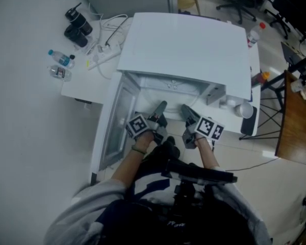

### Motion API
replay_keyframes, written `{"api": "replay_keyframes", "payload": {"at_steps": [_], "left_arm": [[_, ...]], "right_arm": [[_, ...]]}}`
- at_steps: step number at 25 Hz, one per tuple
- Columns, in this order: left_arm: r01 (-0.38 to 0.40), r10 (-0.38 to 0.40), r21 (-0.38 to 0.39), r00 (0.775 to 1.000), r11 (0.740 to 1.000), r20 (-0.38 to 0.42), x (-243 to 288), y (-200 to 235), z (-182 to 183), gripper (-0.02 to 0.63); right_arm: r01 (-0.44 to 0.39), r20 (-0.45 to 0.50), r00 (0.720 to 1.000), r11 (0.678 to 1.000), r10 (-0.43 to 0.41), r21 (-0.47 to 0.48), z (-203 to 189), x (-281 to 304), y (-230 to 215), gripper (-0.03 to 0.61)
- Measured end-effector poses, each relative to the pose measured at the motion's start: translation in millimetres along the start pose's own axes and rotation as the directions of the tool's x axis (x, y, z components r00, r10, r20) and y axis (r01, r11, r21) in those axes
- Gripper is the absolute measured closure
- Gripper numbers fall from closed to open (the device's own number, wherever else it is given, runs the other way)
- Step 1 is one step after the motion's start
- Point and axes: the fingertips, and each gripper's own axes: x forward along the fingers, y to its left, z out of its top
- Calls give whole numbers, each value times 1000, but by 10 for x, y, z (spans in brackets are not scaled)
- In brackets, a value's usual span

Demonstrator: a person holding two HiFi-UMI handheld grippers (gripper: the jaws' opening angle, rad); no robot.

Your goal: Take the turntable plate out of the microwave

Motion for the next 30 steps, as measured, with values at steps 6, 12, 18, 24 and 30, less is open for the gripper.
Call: {"api": "replay_keyframes", "payload": {"at_steps": [6,12,18,24,30], "left_arm": [[111,-106,-73,992,991,64,261,-43,239,471],[186,-184,-82,982,979,35,537,-143,263,596],[160,-159,-31,987,987,32,522,-172,233,597],[149,-148,-31,989,988,25,409,-219,171,600],[158,-157,-41,987,987,26,260,-301,109,601]], "right_arm": [[11,-18,1000,999,-12,-39,-40,-39,12,491],[19,-17,1000,999,-20,-49,-50,-33,-2,491],[43,-3,999,994,-43,-101,-23,-70,3,472],[27,-26,999,993,-30,-119,-110,-134,19,463],[-10,-19,1000,990,8,-141,-189,-249,102,463]]}}
